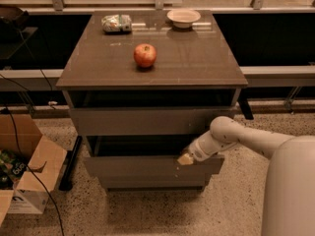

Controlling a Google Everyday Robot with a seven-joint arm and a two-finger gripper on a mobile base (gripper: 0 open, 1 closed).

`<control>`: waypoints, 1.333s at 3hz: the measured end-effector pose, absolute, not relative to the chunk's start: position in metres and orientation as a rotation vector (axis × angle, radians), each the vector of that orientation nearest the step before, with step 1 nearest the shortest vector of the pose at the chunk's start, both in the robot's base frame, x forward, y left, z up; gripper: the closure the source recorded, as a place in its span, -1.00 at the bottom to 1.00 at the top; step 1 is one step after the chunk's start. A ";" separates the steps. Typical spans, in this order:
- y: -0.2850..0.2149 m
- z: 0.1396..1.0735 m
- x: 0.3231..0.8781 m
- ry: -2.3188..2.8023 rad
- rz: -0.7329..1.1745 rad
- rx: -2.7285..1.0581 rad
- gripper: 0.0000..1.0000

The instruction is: Open middle drawer

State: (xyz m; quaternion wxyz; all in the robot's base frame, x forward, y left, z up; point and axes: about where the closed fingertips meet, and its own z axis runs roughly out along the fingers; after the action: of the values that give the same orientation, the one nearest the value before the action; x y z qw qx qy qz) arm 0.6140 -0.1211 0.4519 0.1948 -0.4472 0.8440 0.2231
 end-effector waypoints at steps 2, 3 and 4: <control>-0.116 0.450 0.602 2.368 0.644 -1.279 -1.00; -0.120 0.439 0.601 2.415 0.654 -1.306 -0.62; -0.130 0.425 0.592 2.489 0.650 -1.395 -0.15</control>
Offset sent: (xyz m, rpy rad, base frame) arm -0.0126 0.0045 -0.0011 0.0017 0.0143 0.0173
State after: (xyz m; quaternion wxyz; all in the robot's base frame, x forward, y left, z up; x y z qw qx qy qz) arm 0.5916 -0.1297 0.4247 0.1072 -0.4739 0.8457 0.2209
